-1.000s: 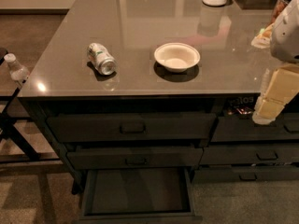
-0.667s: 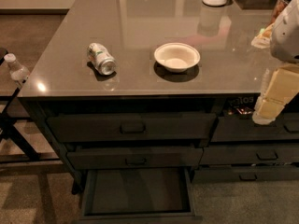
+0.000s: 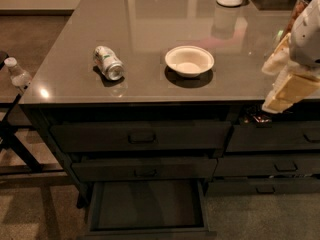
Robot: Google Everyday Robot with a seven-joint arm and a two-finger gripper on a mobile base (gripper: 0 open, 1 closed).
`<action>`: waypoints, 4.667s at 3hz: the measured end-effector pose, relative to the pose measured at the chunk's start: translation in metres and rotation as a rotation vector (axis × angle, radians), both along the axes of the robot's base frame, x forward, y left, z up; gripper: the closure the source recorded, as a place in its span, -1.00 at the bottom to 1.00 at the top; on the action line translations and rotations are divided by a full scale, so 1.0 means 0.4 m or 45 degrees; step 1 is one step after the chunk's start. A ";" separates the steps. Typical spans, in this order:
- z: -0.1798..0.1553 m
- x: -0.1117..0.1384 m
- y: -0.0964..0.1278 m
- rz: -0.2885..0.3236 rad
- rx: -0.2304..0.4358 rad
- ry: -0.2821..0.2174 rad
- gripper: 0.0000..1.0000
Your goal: Close bottom drawer
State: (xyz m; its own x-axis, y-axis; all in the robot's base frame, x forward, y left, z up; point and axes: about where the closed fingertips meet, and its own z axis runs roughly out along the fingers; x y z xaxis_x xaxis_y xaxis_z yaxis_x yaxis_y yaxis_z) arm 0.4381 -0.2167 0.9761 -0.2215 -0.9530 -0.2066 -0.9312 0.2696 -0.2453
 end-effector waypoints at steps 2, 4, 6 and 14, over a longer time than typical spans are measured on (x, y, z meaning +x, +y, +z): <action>0.000 0.000 0.000 0.000 0.000 0.000 0.76; -0.017 -0.011 0.013 -0.018 0.049 -0.008 1.00; -0.330 -0.128 0.053 -0.214 0.146 0.193 1.00; -1.115 -0.446 0.065 -0.478 0.132 0.785 1.00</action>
Offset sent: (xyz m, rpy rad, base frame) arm 0.0000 0.0000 0.0000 0.0000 0.0000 0.0000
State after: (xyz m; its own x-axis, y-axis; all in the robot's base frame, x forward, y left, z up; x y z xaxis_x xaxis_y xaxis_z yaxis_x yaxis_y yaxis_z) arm 0.2599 -0.1907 0.5302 -0.6349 -0.7722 -0.0241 -0.7321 0.5914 0.3381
